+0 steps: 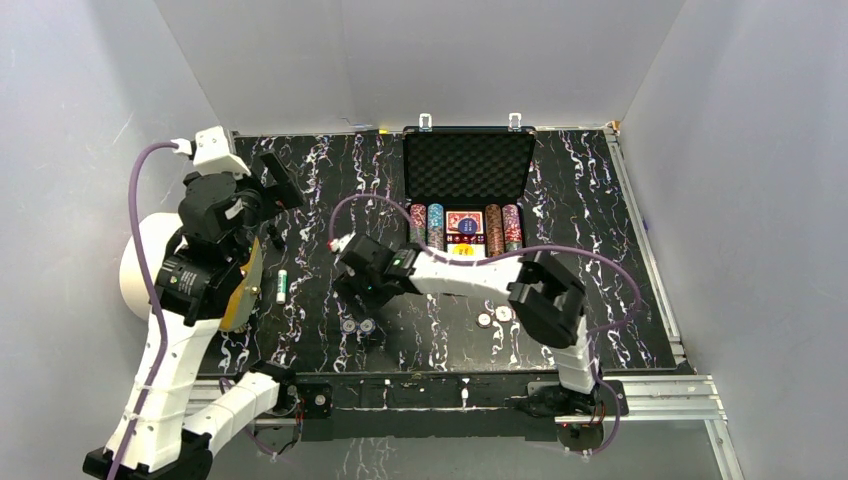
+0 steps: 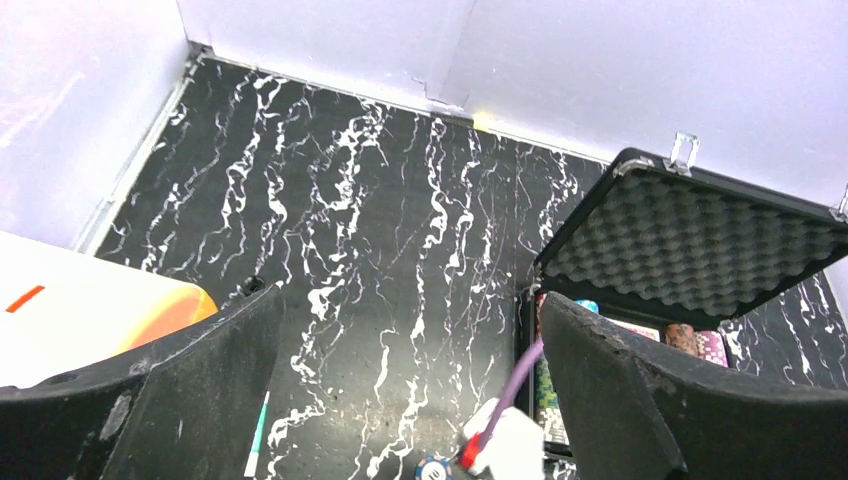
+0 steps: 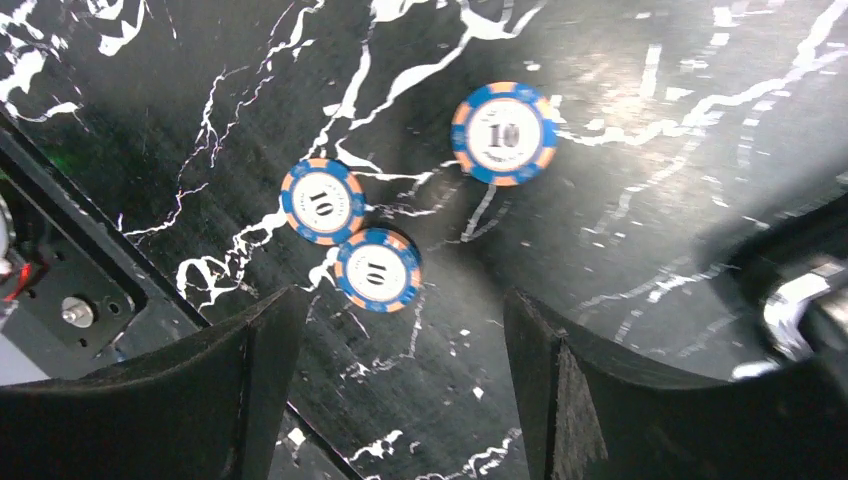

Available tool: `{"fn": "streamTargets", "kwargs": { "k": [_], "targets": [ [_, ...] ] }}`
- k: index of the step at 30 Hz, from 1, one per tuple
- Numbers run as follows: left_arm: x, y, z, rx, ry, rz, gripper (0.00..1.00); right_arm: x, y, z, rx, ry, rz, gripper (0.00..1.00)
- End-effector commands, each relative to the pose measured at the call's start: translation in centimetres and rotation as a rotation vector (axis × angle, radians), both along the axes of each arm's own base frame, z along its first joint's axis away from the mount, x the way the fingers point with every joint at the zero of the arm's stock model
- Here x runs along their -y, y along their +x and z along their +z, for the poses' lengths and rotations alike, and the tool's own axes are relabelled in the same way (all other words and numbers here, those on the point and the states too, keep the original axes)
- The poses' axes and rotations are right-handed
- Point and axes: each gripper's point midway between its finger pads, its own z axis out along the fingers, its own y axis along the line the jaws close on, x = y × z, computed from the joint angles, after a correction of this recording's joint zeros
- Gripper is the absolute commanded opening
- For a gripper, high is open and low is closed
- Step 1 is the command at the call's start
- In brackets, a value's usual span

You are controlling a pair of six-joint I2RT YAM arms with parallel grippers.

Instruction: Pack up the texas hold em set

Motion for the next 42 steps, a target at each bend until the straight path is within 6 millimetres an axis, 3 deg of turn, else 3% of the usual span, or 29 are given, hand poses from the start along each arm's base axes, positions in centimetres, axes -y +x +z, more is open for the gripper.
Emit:
{"fn": "streamTargets", "kwargs": {
  "k": [1, 7, 11, 20, 25, 32, 36, 39, 42],
  "targets": [
    [-1.7, -1.2, 2.4, 0.03, 0.049, 0.049, 0.98, -1.0, -2.2, -1.2, 0.029, -0.111, 0.064, 0.8],
    [-1.7, -1.2, 2.6, 0.038, 0.048, 0.045, 0.99, -1.1, -4.1, -3.3, 0.046, -0.186, 0.162, 0.76],
    [-1.5, -1.0, 1.8, 0.017, 0.05, 0.044, 0.98, -0.5, -3.0, -4.2, 0.094, -0.265, 0.141, 0.67],
    [-1.3, -0.6, 0.7, -0.011, 0.058, 0.041, 0.98, -0.2, -1.7, -6.6, 0.148, -0.31, 0.104, 0.64],
    [-1.1, -0.4, 0.1, -0.027, 0.056, 0.033, 0.98, -0.7, -1.8, -6.8, 0.116, -0.266, 0.093, 0.5],
    [-0.5, -0.3, -0.9, -0.05, 0.033, 0.01, 0.98, -0.1, -1.0, -7.2, 0.069, -0.238, 0.04, 0.58],
    [-0.5, 0.1, -1.5, -0.086, 0.035, 0.022, 0.98, 0.3, -0.6, -8.3, 0.08, -0.299, 0.032, 0.57],
    [-0.4, 0.2, -1.7, -0.1, 0.034, 0.025, 0.98, 0.7, -0.1, -8.2, 0.093, -0.341, 0.017, 0.44],
    [-0.3, 0.1, -1.8, -0.099, 0.024, 0.02, 0.98, 0.9, 0.5, -6.9, 0.129, -0.322, -0.016, 0.4]
  ]
}}
